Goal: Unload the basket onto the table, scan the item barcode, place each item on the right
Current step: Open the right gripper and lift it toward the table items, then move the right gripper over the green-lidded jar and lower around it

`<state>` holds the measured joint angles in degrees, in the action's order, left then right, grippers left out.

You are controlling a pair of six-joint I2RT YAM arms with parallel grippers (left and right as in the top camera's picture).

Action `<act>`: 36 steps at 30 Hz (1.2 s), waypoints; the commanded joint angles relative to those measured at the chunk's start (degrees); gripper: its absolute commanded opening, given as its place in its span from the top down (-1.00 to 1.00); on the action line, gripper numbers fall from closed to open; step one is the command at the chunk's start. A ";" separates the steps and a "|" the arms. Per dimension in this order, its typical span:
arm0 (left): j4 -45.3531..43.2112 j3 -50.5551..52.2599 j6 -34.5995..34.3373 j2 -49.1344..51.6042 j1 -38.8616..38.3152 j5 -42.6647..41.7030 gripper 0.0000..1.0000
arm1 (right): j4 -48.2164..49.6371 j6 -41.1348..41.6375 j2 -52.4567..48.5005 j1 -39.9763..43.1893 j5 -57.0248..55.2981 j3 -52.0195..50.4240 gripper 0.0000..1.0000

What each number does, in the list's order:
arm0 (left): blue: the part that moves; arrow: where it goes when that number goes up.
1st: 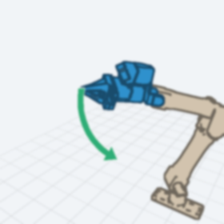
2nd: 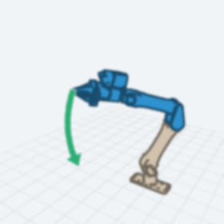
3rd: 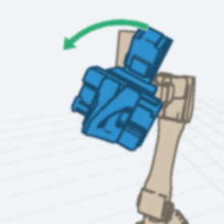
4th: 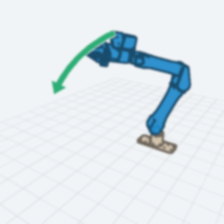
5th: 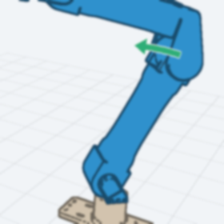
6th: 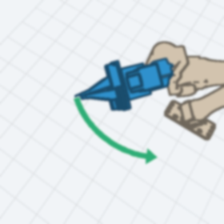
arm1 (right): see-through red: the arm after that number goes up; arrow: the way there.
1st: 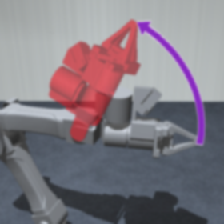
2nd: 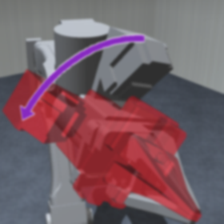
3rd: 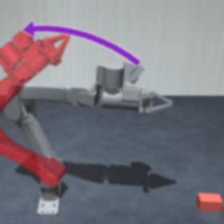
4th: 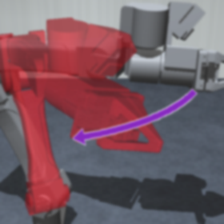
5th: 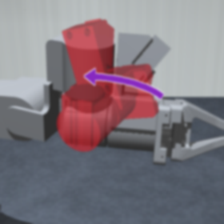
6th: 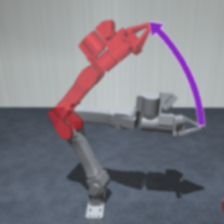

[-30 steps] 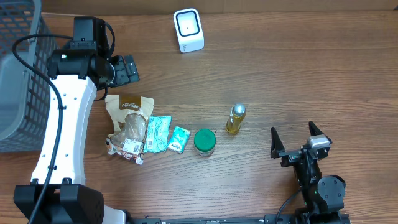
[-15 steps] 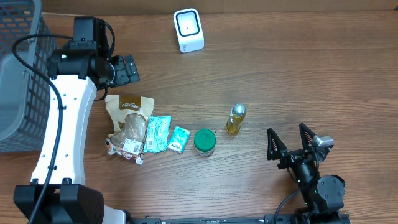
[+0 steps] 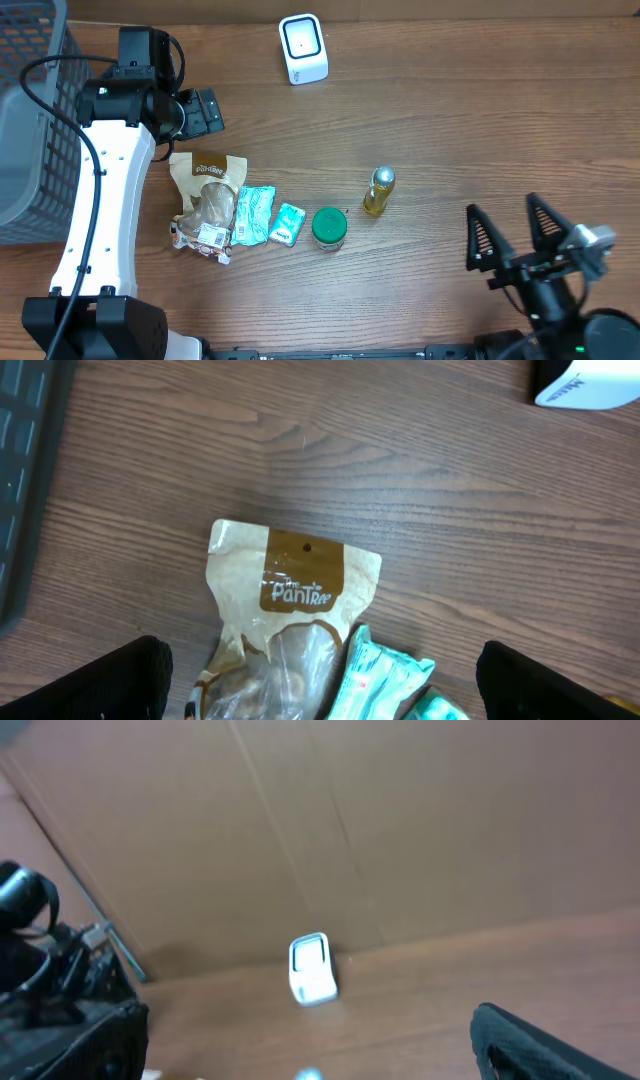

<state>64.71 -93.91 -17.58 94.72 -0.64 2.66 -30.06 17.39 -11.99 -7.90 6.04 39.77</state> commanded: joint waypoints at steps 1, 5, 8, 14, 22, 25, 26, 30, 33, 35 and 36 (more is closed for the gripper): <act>-0.22 -0.74 0.87 -0.33 0.13 0.74 -0.99 | -5.70 0.44 -8.37 0.15 0.09 11.58 -1.00; -0.22 -0.74 0.87 -0.33 0.13 0.74 -0.99 | -21.05 0.39 -19.85 0.15 0.68 26.84 -1.00; -0.22 -0.74 0.87 -0.33 0.13 0.74 -0.99 | -33.79 0.39 -28.96 0.15 0.72 36.89 -1.00; -0.20 -0.74 0.87 -0.33 0.13 0.74 -0.99 | -44.41 0.42 -40.72 0.15 0.96 44.30 -1.00; -0.20 -0.74 0.87 -0.33 0.13 0.74 -0.99 | -45.33 0.44 -46.18 0.15 4.79 44.30 -0.19; -0.22 -0.74 0.87 -0.33 0.13 0.74 -0.99 | -46.38 1.11 -47.50 0.15 4.81 44.26 0.22; -0.22 -0.74 0.87 -0.33 0.13 0.74 -0.99 | -46.93 1.11 -47.87 0.15 4.81 44.24 0.21; -0.22 -0.74 0.87 -0.33 0.13 0.74 -0.99 | -49.33 1.09 -49.40 0.15 5.29 44.19 -0.19; -0.22 -0.74 0.87 -0.33 0.13 0.74 -0.99 | -50.56 1.11 -50.84 0.09 7.98 44.19 -0.40; -0.20 -0.74 0.87 -0.33 0.13 0.74 -0.99 | -50.97 1.53 -51.82 -0.57 8.72 44.19 -0.43; -0.22 -0.74 0.87 -0.33 0.13 0.74 -0.99 | -51.01 2.43 -52.24 -1.18 8.55 44.19 -0.43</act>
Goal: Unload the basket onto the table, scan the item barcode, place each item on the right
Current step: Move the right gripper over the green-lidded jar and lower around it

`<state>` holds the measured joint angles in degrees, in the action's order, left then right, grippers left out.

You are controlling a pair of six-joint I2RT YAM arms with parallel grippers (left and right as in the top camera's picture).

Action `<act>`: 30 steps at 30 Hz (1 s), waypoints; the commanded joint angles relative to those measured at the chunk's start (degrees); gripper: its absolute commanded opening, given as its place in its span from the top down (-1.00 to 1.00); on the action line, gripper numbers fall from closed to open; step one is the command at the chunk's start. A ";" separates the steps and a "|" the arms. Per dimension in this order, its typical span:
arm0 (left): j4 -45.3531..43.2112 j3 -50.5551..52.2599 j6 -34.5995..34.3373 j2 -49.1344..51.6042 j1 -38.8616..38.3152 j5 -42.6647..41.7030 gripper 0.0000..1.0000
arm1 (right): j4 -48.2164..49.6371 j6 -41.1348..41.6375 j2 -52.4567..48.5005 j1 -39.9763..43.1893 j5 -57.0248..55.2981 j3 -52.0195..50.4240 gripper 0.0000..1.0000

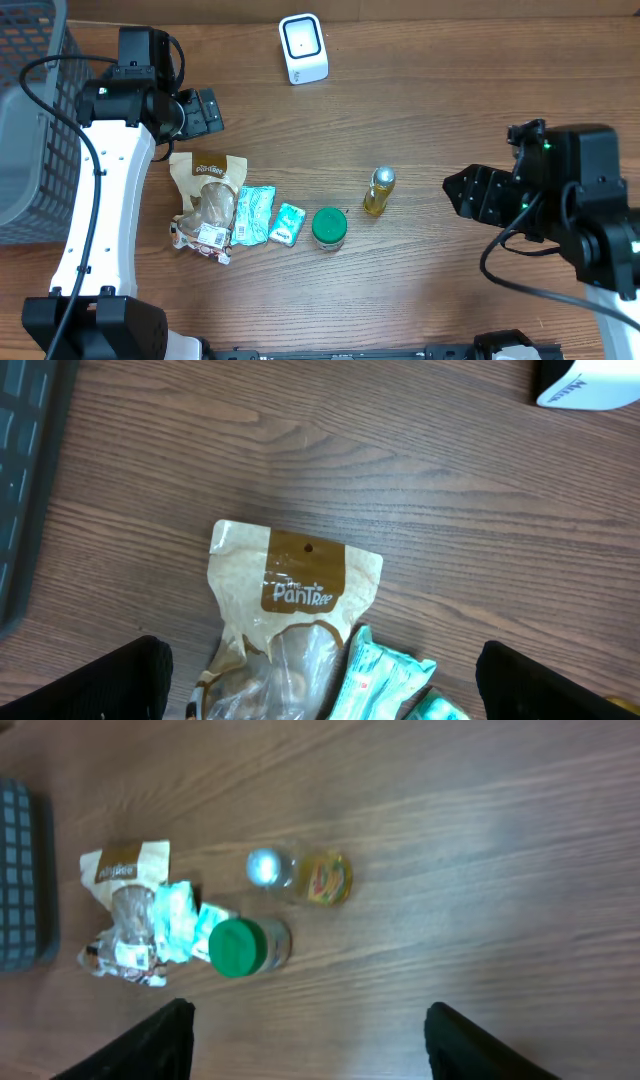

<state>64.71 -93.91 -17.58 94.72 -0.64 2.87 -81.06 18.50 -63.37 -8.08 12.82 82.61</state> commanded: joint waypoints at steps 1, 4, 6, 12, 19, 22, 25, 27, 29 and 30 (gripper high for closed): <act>-0.20 -0.74 0.87 -0.33 0.13 0.52 -0.99 | 0.17 2.43 -1.20 -1.95 1.70 1.36 -0.43; -0.22 -0.74 0.87 -0.33 0.13 0.52 -0.99 | 1.53 6.78 -1.90 -6.21 -1.40 1.36 -0.45; -0.22 -0.74 0.87 -0.33 0.13 0.52 -0.99 | 2.38 10.99 -2.49 -10.23 -5.03 1.36 -0.46; -0.22 -0.74 0.87 -0.33 0.13 0.52 -0.99 | 4.50 23.54 -7.26 -23.89 -15.23 1.36 -0.47; -0.20 -0.74 0.87 -0.33 0.13 0.52 -0.99 | 6.97 34.10 -19.93 -38.93 -23.78 1.36 -0.71; -0.20 -0.74 0.87 -0.33 0.13 0.52 -0.99 | 7.30 36.02 -26.29 -43.63 -26.99 1.36 -0.77; -0.20 -0.74 0.87 -0.33 0.13 0.52 -0.99 | 7.43 37.29 -31.26 -46.27 -29.18 1.36 -0.90; -0.22 -0.74 0.87 -0.33 0.13 0.52 -0.99 | 7.89 37.33 -33.75 -46.71 -29.29 1.36 -1.00; -0.22 -0.74 0.87 -0.33 0.13 0.52 -0.99 | 9.05 37.53 -35.87 -46.71 -28.50 1.36 -1.00; -0.20 -0.74 0.87 -0.33 0.13 0.52 -0.99 | 10.05 37.48 -36.68 -46.71 -27.89 1.36 -1.00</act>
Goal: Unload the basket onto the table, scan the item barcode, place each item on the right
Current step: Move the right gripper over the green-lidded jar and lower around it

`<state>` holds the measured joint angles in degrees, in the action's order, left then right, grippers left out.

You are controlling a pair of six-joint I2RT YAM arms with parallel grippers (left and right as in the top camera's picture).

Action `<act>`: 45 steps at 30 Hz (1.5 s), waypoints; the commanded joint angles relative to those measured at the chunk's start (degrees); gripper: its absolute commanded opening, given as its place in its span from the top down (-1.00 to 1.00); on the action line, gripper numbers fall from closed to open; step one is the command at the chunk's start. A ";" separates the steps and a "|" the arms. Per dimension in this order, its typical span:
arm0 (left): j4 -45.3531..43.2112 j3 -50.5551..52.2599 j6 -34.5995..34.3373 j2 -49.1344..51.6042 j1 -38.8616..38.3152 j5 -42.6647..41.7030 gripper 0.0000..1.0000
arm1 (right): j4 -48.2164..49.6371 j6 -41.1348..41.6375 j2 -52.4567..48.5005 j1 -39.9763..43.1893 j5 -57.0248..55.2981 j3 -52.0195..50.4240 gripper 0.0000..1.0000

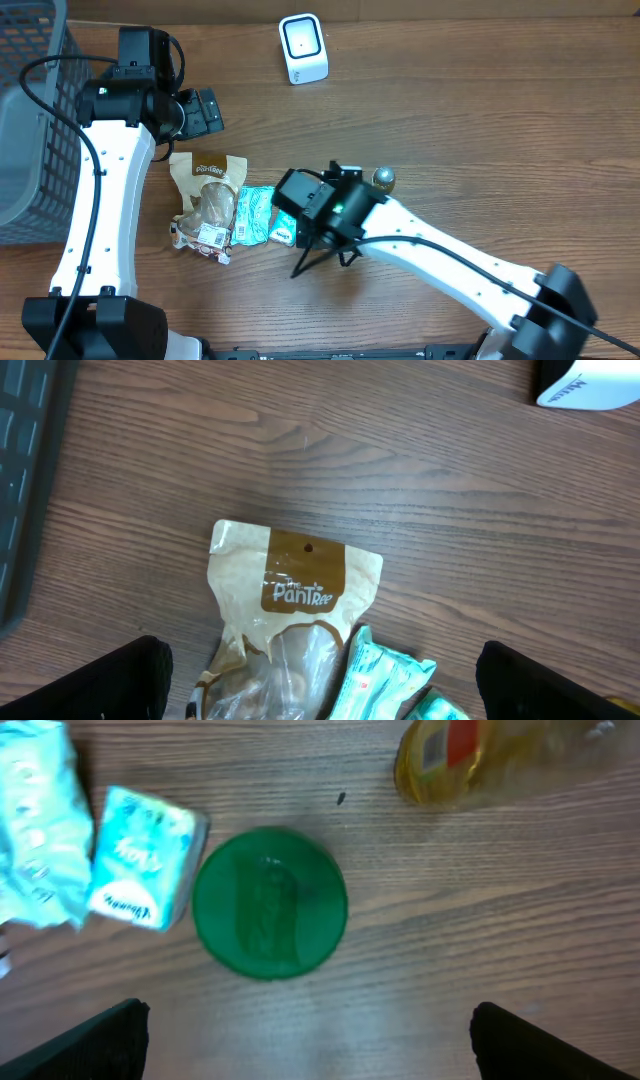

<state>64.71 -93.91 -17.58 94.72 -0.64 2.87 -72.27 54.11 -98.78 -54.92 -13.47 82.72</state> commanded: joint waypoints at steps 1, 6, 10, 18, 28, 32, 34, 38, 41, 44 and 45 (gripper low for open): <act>-0.22 -0.74 0.87 -0.33 0.13 0.52 -0.99 | 2.21 1.88 -1.77 0.13 -1.01 1.25 -1.00; -0.20 -0.74 0.87 -0.33 0.13 0.52 -0.99 | 7.13 1.90 -3.28 0.17 0.28 1.22 -1.00; -0.20 -0.74 0.87 -0.33 0.13 0.52 -0.99 | 10.54 2.19 -3.48 0.24 1.18 0.26 -1.00; -0.22 -0.74 0.87 -0.33 0.13 0.52 -0.99 | 10.47 7.45 -3.48 2.54 1.11 -2.91 -1.00; -0.22 -0.74 0.87 -0.33 0.13 0.52 -0.99 | 11.37 7.41 -3.48 3.02 1.16 -6.08 -1.00; -0.22 -0.74 0.87 -0.33 0.13 0.52 -0.99 | 11.41 7.39 -3.48 2.89 1.40 -6.23 -1.00; -0.22 -0.74 0.87 -0.33 0.13 0.52 -0.99 | 12.00 7.39 -3.48 2.86 2.10 -6.23 -1.00; -0.20 -0.74 0.87 -0.33 0.13 0.52 -1.00 | 12.13 7.39 -3.48 2.86 3.21 -6.23 -1.00; -0.22 -0.74 0.87 -0.33 0.13 0.52 -0.99 | 12.26 7.39 -3.48 2.89 3.19 -6.23 -1.00; -0.20 -0.74 0.87 -0.33 0.13 0.52 -0.99 | 12.50 7.41 -3.48 2.86 3.21 -6.23 -1.00; -0.20 -0.74 0.87 -0.33 0.13 0.52 -0.99 | 12.63 7.39 -3.48 2.86 3.21 -6.23 -1.00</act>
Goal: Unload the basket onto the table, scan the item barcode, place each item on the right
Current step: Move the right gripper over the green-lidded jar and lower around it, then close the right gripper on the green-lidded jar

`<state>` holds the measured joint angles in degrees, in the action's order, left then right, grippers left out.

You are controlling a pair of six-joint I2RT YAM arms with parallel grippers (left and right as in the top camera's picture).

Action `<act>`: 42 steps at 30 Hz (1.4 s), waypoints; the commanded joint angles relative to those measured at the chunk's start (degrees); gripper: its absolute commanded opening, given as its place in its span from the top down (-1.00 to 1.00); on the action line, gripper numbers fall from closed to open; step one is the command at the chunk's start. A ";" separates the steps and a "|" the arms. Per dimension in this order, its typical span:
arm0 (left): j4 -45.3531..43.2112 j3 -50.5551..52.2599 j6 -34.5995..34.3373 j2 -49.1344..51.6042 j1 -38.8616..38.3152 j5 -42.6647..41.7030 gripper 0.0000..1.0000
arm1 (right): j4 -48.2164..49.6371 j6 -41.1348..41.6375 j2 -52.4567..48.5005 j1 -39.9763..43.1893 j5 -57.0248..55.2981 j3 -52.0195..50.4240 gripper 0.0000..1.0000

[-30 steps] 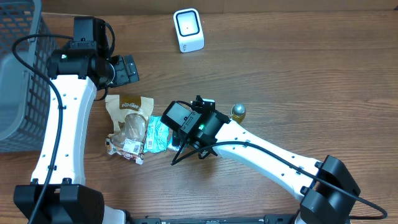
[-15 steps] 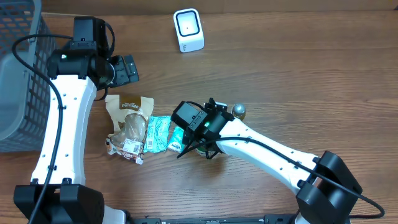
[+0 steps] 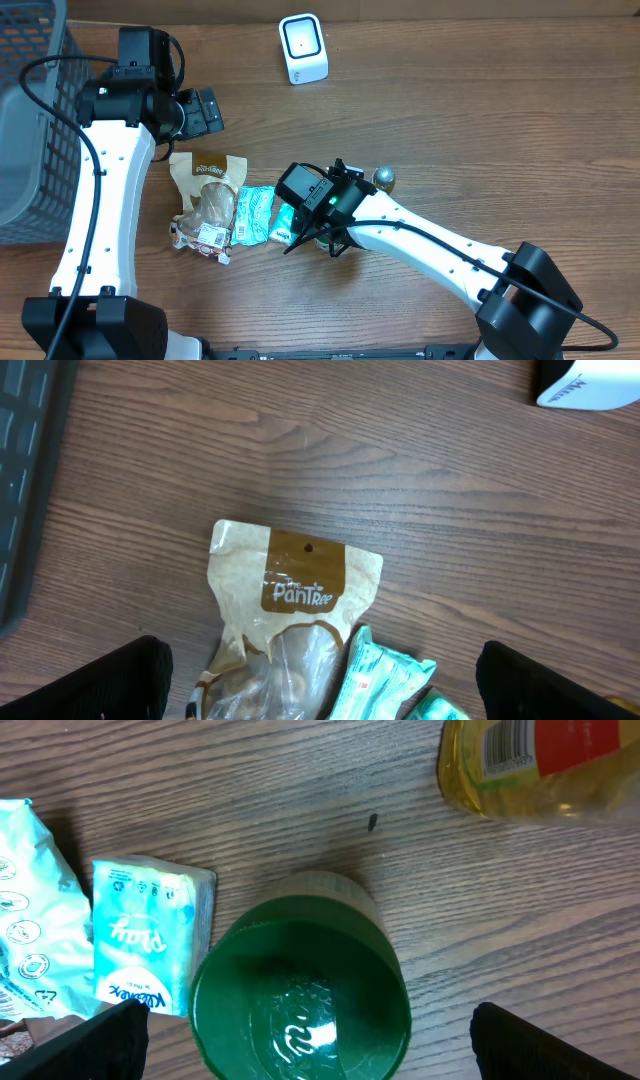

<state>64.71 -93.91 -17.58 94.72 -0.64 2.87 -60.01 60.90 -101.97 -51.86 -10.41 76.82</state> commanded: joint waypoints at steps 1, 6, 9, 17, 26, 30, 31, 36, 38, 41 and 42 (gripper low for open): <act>-0.20 -0.74 0.87 -0.33 0.13 0.52 -0.99 | 0.48 0.61 -0.28 -0.20 0.15 -0.33 -1.00; -0.22 -0.74 0.87 -0.33 0.13 0.52 -0.99 | 0.79 0.61 -0.28 -0.20 0.13 -0.33 -1.00; -0.22 -0.74 0.87 -0.33 0.13 0.52 -0.99 | 1.27 0.59 -0.28 -0.20 -0.02 -0.37 -1.00; -0.22 -0.74 0.87 -0.33 0.13 0.52 -0.99 | 1.92 0.61 -0.39 -0.20 -0.04 -0.37 -0.99; -0.22 -0.74 0.87 -0.33 0.13 0.52 -0.99 | 2.36 0.66 -0.39 -0.20 -0.02 -1.38 -0.93; -0.22 -0.74 0.87 -0.33 0.13 0.52 -0.99 | 5.84 0.66 -0.39 -0.20 -0.04 -4.15 -0.92; -0.22 -0.74 0.87 -0.33 0.13 0.52 -0.99 | 7.19 0.66 -0.39 -0.17 -0.04 -4.90 -0.92; -0.22 -0.74 0.87 -0.33 0.13 0.52 -0.99 | 9.31 0.59 -0.39 -0.17 -2.08 -5.84 -0.57; -0.22 -0.74 0.87 -0.33 0.13 0.52 -0.99 | 8.55 0.37 -0.39 -0.17 -2.60 -5.84 -0.40; -0.20 -0.74 0.87 -0.33 0.13 0.52 -0.99 | 6.67 0.37 -0.39 -0.17 -2.60 -5.84 -0.29; -0.22 -0.74 0.87 -0.33 0.13 0.52 -0.99 | 6.27 0.35 -0.39 -0.17 -2.60 -5.84 -0.29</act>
<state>64.71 -93.91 -17.58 94.72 -0.64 2.87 -52.69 61.25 -102.17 -51.86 -11.90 71.24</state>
